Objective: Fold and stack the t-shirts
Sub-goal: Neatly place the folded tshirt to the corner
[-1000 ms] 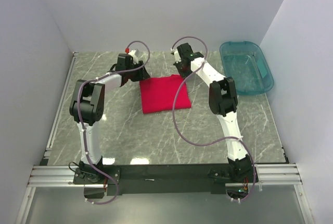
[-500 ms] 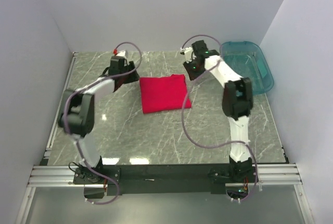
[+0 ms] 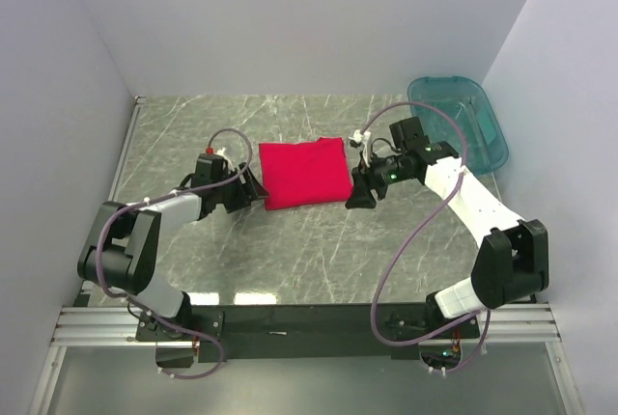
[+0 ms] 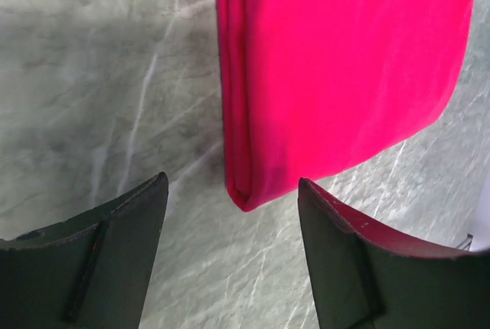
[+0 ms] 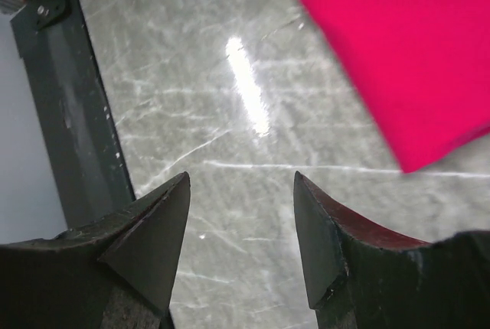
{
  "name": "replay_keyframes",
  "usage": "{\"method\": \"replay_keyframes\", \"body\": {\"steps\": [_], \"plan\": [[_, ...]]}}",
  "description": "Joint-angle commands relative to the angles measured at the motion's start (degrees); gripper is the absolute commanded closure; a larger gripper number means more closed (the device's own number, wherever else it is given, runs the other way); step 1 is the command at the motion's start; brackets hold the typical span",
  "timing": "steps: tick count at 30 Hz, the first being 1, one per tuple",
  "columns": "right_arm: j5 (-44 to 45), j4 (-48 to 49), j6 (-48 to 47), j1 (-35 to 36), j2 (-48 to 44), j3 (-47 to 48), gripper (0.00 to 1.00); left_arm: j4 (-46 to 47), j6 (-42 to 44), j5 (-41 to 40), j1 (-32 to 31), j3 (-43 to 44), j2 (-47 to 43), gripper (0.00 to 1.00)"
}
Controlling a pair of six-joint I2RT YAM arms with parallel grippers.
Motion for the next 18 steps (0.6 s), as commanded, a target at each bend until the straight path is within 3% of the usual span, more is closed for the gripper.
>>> {"method": "replay_keyframes", "body": {"steps": [1,6,9,11,14,15,18], "plan": [[-3.35,3.05,-0.46,-0.97,-1.48,-1.73,0.37,4.17,-2.95,2.72,-0.74,1.99,0.89,0.27],[-7.04,2.79,-0.37,-3.78,-1.13,-2.18,0.37,-0.39,-4.26,-0.70,-3.02,6.91,8.79,0.28],[-7.83,2.53,-0.46,-5.10,-0.87,-2.35,0.37,-4.70,-5.49,-3.87,-3.99,11.66,14.50,0.38],[-8.88,2.18,-0.64,-6.16,-1.04,-2.35,0.36,-8.04,-6.11,-5.61,-4.00,14.47,17.66,0.47],[-9.59,1.91,-0.64,-6.86,-1.13,-2.35,0.36,-10.76,-4.37,-7.81,-3.91,16.67,18.39,0.69],[-9.76,1.83,-0.72,-7.04,-1.22,-2.35,0.36,-11.90,-3.57,-10.96,-3.73,17.46,17.95,0.81],[-10.20,1.74,-0.64,-7.39,-1.39,-2.35,0.36,-14.55,0.03,-15.11,-0.58,18.35,16.45,0.96]]}}
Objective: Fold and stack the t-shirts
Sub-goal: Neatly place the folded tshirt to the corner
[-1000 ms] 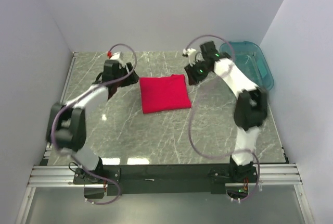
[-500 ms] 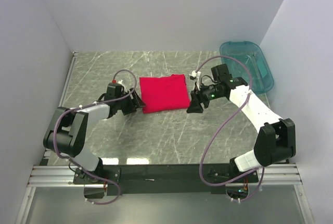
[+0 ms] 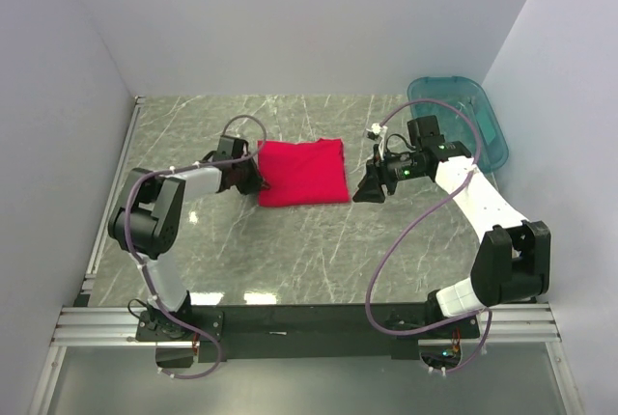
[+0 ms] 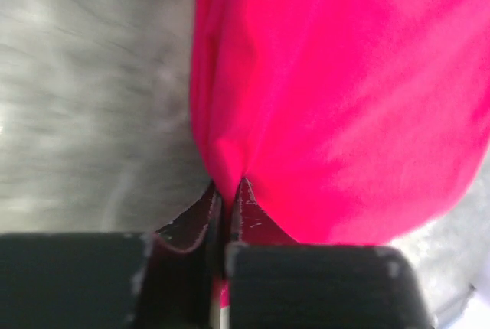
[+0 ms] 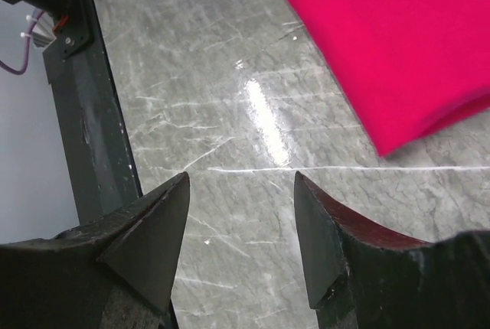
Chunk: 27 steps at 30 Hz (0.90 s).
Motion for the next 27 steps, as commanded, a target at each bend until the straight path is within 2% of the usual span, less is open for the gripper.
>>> {"method": "replay_keyframes", "body": {"steps": [1,6,10,13,14,18,20,22,24,26,27], "plan": [[-2.75,0.67,-0.46,-0.64,-1.59,0.01,0.36,-8.23,5.70,-9.89,4.36,2.54,-0.23,0.98],[-2.93,-0.12,-1.07,-0.90,-1.94,0.18,0.36,-16.65,16.06,-8.49,20.51,12.54,4.78,0.99],[-3.54,-1.35,-2.04,-1.08,-1.86,0.71,0.36,-22.02,23.36,-12.00,28.78,21.15,9.87,0.99],[-4.16,-2.14,-2.48,-0.99,-1.42,0.97,0.35,-22.91,23.81,-11.48,34.07,25.21,13.74,0.97],[-4.59,-2.32,-2.48,-0.99,-1.42,1.06,0.35,-23.27,25.03,-15.22,34.43,26.27,15.40,0.96],[-4.95,-2.94,-3.10,-1.08,-1.33,1.24,0.35,-28.53,27.42,-19.13,36.37,37.32,21.21,0.94],[-4.77,-2.93,-3.18,-1.08,-1.33,1.15,0.34,-31.86,27.77,-19.56,37.69,41.56,24.36,0.89],[-4.77,-3.55,-3.54,-1.08,-0.89,1.50,0.34,-33.19,28.03,-20.27,38.74,47.18,26.05,0.79],[-4.69,-3.64,-3.71,-1.08,-0.98,1.50,0.34,-34.78,27.77,-22.37,39.36,50.87,27.46,0.72],[-4.51,-3.38,-3.45,-1.08,-1.24,1.33,0.34,-35.39,26.55,-27.36,39.54,51.68,26.76,0.64],[-4.16,-3.03,-3.45,-1.08,-1.50,1.15,0.34,-34.96,25.67,-33.13,39.54,51.25,25.89,0.55]]}}
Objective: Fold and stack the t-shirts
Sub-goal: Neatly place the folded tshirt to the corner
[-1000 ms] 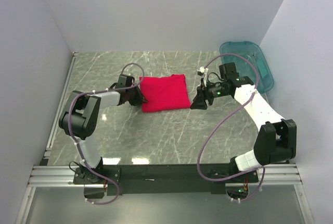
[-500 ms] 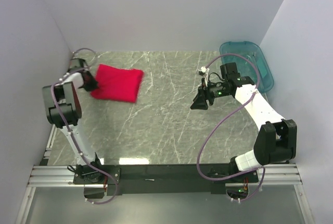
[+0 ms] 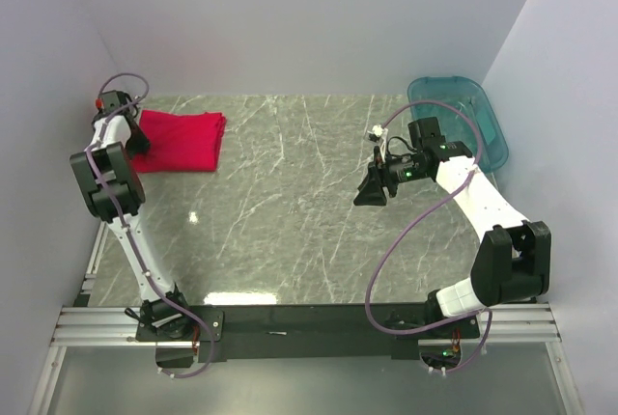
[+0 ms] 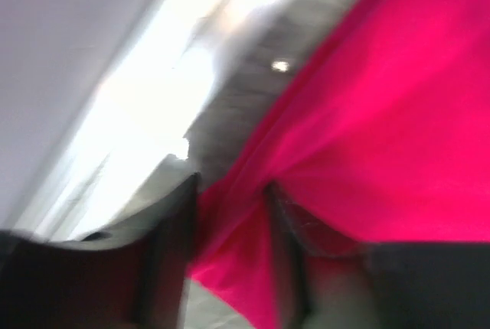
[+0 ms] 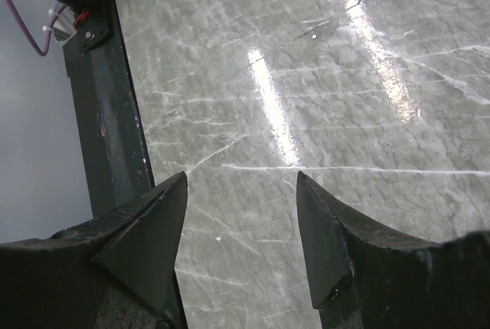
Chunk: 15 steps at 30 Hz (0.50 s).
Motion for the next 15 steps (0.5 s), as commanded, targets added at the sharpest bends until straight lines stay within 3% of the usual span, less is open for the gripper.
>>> {"method": "replay_keyframes", "body": {"steps": [1,3,6,8,10,15], "plan": [[-1.01,-0.12,-0.80,-0.47,-1.50,1.15,0.34,-3.75,-1.37,-15.13,1.26,0.96,-1.44,0.49],[-0.14,0.15,-0.80,-0.47,-1.51,1.06,0.34,0.53,-4.54,-19.26,1.18,-4.81,-6.96,0.35],[1.27,0.50,-0.63,-0.47,-1.50,0.80,0.33,5.82,-6.91,-20.95,1.18,-13.95,-16.63,0.23],[3.29,1.37,-0.37,-0.47,-1.94,0.36,0.33,8.73,-9.11,-18.59,1.18,-17.23,-23.03,0.22],[4.96,1.99,-0.54,-0.46,-2.73,0.01,0.32,11.70,-11.30,-14.65,1.18,-22.24,-27.70,0.22],[15.76,5.50,0.07,-0.46,-8.25,-2.27,0.30,21.65,-8.33,6.00,-1.98,-37.09,-46.07,0.16]]}}
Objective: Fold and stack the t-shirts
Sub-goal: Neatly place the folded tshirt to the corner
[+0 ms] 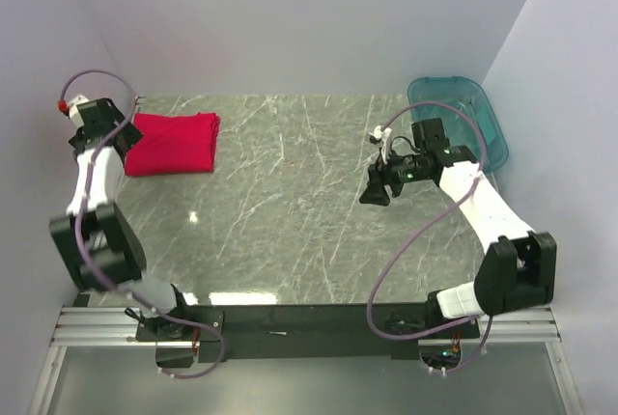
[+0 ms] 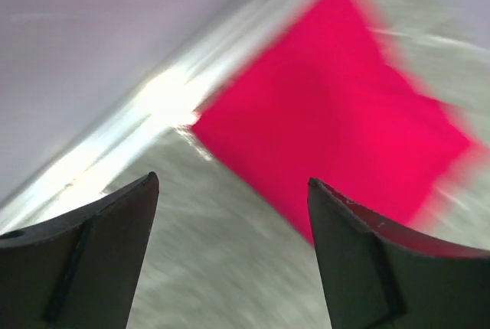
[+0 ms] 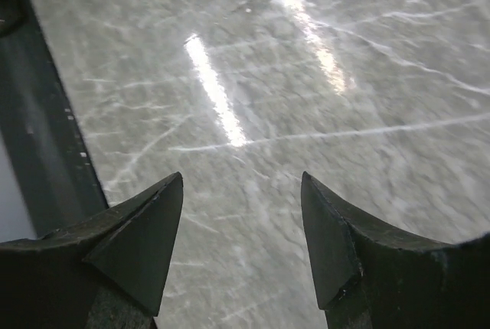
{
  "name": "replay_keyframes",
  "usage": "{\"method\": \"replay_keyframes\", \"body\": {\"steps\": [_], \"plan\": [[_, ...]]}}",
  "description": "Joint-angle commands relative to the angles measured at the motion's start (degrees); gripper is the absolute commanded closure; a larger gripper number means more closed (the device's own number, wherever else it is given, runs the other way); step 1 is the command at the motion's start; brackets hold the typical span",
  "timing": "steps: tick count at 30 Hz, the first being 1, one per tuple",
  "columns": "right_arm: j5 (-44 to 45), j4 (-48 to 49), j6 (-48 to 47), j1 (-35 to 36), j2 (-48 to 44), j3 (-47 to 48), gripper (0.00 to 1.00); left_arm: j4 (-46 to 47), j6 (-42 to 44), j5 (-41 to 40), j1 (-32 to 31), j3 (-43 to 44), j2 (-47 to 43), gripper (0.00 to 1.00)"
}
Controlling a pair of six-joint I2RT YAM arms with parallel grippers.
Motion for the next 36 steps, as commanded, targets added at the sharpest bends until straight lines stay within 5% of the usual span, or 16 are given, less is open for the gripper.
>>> {"method": "replay_keyframes", "body": {"steps": [1,5,6,9,12,16,22,36], "plan": [[8.54,4.48,0.23,-0.38,-7.46,-2.10,0.30,9.92,1.39,15.94,-3.38,-6.74,-13.44,0.16],[20.99,10.53,4.78,-0.47,-16.94,-6.66,0.27,16.14,1.67,39.56,-4.88,-16.22,-24.43,0.18],[29.30,16.20,6.97,-0.47,-22.10,-9.55,0.22,18.25,1.32,50.40,-6.19,-18.08,-26.48,0.17],[46.89,29.56,17.08,-2.48,-33.17,-17.36,0.00,18.64,2.98,58.23,-9.62,-23.17,-32.81,0.07],[55.64,35.06,29.30,-5.81,-42.24,-22.83,0.00,10.65,7.20,39.00,-15.15,-24.68,-40.71,0.00],[62.13,30.33,36.95,-6.35,-47.28,-23.64,0.00,10.89,6.52,27.49,-16.84,-30.74,-58.08,0.00],[71.03,24.97,41.36,-6.53,-48.34,-24.25,0.00,3.69,8.87,40.75,-16.93,-31.37,-58.76,0.01],[72.89,25.40,39.79,-7.41,-51.86,-26.63,0.00,0.08,9.40,34.43,-17.19,-33.04,-61.57,0.01]]}}
